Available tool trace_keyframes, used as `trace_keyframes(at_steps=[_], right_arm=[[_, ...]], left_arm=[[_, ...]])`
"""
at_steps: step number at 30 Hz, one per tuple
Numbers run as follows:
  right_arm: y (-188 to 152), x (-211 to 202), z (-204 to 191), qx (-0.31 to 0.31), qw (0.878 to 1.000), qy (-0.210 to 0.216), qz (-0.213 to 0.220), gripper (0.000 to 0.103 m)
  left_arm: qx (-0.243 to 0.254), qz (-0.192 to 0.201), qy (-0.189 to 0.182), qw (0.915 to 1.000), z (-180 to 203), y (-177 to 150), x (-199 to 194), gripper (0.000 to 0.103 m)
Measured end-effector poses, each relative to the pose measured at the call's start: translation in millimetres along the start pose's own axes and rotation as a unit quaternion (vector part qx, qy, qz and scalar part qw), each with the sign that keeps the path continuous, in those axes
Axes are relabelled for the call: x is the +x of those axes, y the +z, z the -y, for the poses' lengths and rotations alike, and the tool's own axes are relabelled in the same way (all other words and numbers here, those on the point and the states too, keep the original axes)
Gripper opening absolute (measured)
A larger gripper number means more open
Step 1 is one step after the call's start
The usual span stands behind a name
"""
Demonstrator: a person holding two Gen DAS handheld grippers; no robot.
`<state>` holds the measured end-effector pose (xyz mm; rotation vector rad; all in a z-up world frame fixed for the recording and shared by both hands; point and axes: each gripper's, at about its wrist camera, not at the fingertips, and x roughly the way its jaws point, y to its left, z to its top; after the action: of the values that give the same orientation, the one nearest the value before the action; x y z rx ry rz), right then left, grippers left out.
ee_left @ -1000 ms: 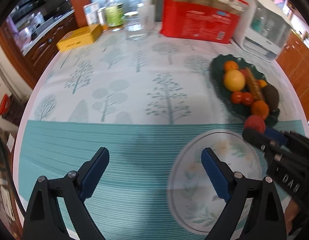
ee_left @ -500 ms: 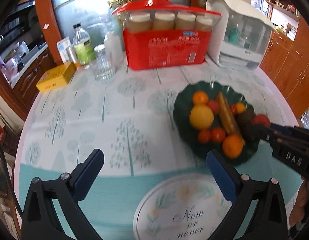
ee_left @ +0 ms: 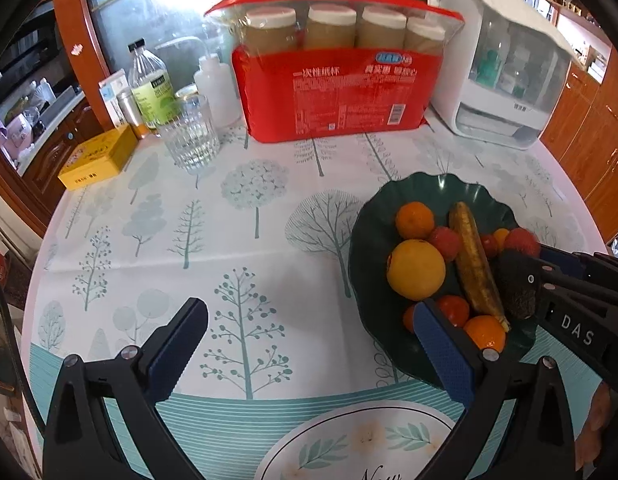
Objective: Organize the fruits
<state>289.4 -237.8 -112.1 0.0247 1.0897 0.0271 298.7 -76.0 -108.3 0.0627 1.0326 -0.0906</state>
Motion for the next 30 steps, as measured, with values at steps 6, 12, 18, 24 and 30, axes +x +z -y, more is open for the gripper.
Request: trace_keyframes(at_steps=[6,12,18,24,30], right_arm=[[-0.8,-0.5,0.2,0.005,1.000,0.016,0.000,0.050],[-5.5,-13.3,-0.6,0.011,0.999,0.029,0.016,0.050],[-14.1,-34.3,-4.3,0.007,0.999,0.029,0.034,0.050],[-19.0,-49.7,-1.8,0.009,0.999,0.026,0.044,0.050],[-26.6,-66.4,-0.2,0.011,0.998,0.031,0.049,0.050]], left_arm=[[0.007,-0.008,-0.009,0.9999,4.1,-3.5,4.5,0.102],[0.007,-0.008,-0.016,0.9998,4.5,-9.0,-6.2,0.102],[-0.003,-0.007,-0.016,0.9999,0.3,-17.5,-21.6,0.102],[-0.001,0.000,-0.016,0.9999,3.0,-29.3,-42.9,0.102],[0.002,0.009,-0.016,0.9998,6.6,-42.5,-69.4,0.102]])
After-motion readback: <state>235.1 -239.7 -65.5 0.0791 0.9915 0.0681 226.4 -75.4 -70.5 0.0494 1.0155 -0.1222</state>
